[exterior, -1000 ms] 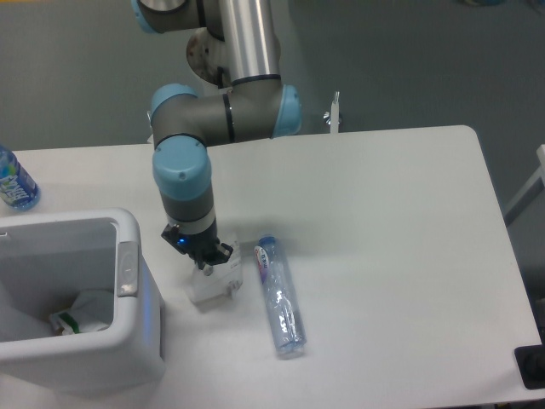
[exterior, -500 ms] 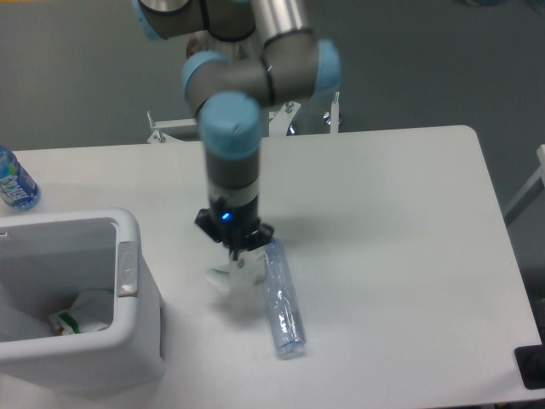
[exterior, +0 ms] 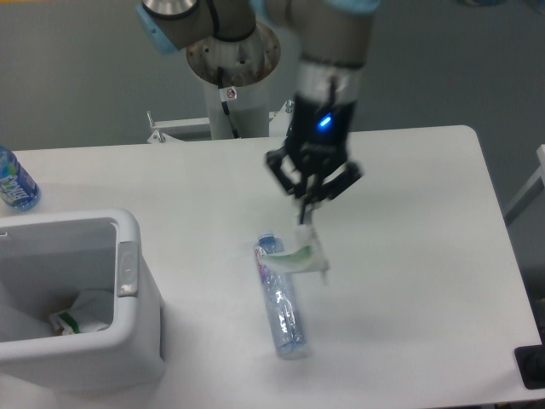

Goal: Place the trash in the trash can
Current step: 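Lift the wrapper and carry it over the white trash bin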

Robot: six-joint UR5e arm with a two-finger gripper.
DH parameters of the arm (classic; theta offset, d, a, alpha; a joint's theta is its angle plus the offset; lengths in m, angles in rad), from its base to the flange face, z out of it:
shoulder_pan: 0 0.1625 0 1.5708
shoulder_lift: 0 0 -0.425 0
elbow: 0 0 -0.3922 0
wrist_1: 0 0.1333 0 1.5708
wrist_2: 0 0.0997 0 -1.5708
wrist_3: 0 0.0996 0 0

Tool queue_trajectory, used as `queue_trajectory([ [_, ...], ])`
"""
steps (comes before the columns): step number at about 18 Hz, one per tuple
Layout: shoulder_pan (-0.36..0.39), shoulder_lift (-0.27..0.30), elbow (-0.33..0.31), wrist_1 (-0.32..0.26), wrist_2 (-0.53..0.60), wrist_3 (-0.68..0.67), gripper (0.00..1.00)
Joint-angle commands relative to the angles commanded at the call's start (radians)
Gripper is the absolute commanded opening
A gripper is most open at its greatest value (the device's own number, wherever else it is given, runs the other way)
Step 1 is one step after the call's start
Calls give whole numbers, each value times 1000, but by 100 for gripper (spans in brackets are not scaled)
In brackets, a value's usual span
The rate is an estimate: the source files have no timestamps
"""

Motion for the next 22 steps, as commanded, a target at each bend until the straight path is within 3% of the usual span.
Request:
queue_trajectory([
  [5, 5, -5, 57, 5, -40, -144, 0],
  [10, -37, 3, 51, 8, -140, -236, 0],
  [16, -190, 0, 46, 11, -137, -303, 0],
  [22, -337, -40, 48, 14, -137, -293, 0],
])
